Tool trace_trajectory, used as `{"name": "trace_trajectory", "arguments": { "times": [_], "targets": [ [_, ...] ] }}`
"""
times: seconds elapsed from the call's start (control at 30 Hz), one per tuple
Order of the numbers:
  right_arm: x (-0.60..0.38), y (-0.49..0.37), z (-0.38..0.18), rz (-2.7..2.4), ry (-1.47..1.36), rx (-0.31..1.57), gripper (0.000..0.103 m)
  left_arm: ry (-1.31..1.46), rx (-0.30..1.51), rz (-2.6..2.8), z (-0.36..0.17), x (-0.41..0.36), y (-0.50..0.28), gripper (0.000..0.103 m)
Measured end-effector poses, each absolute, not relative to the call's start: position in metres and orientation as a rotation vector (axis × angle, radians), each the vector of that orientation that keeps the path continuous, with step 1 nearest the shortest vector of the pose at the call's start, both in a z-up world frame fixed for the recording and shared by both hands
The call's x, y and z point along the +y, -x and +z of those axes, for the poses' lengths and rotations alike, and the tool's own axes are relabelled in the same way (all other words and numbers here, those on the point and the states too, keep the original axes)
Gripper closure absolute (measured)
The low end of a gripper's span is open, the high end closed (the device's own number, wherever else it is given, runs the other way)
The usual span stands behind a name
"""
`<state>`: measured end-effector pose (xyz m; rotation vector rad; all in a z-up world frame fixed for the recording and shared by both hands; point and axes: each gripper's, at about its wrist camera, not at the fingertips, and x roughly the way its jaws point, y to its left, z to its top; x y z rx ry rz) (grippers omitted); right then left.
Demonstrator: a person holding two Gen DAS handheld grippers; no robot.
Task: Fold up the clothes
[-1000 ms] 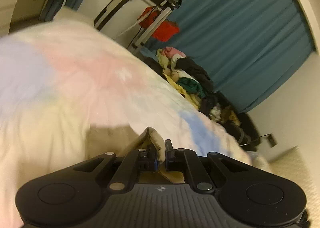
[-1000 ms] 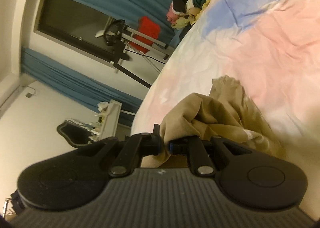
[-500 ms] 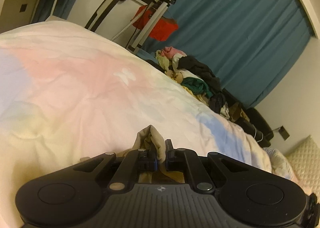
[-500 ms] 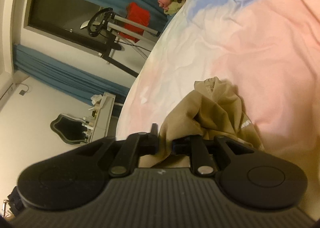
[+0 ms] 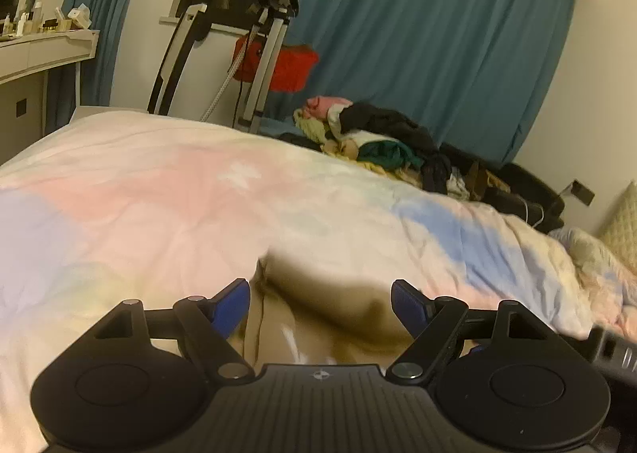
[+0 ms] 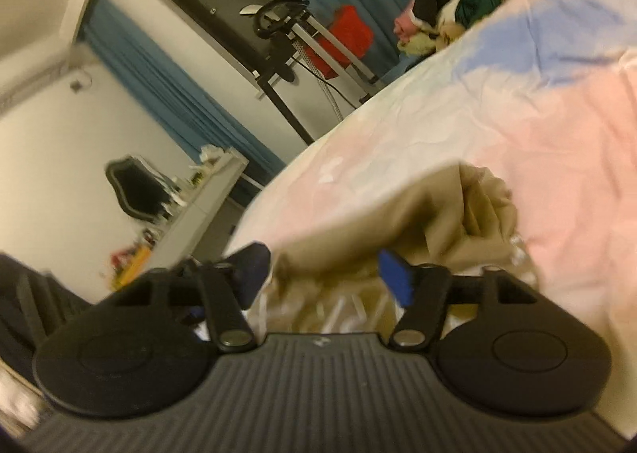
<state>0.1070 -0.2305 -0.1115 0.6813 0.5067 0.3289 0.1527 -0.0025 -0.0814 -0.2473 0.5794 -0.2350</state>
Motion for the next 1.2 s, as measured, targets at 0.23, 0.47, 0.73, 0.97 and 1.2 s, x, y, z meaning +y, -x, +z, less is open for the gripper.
{"name": "trace_trajectory", "arguments": {
  "times": [0.23,0.47,0.73,0.97,1.2],
  "targets": [
    [-0.216,-0.116,-0.124,0.208,-0.453,0.579,0.077,0.149,0.635,-0.233,-0.099,-0.014,-0.149,0.023],
    [-0.217,-0.165,-0.154,0.140,-0.393,0.607,0.079,0.114,0.718,-0.195,-0.135,-0.022,-0.179,0.024],
    [-0.213,-0.134,-0.129,0.152,-0.367,0.556,0.078,0.092,0.664,-0.205,-0.114,-0.015,-0.163,0.026],
    [-0.215,-0.091,-0.108,0.146,-0.356,0.535,0.078,0.076,0.634,-0.240,-0.087,-0.013,-0.114,0.025],
    [-0.201,-0.081,-0.131,0.136,-0.289,0.636,0.078,-0.028,0.715,-0.191,-0.110,-0.034,-0.104,0.023]
  ]
}}
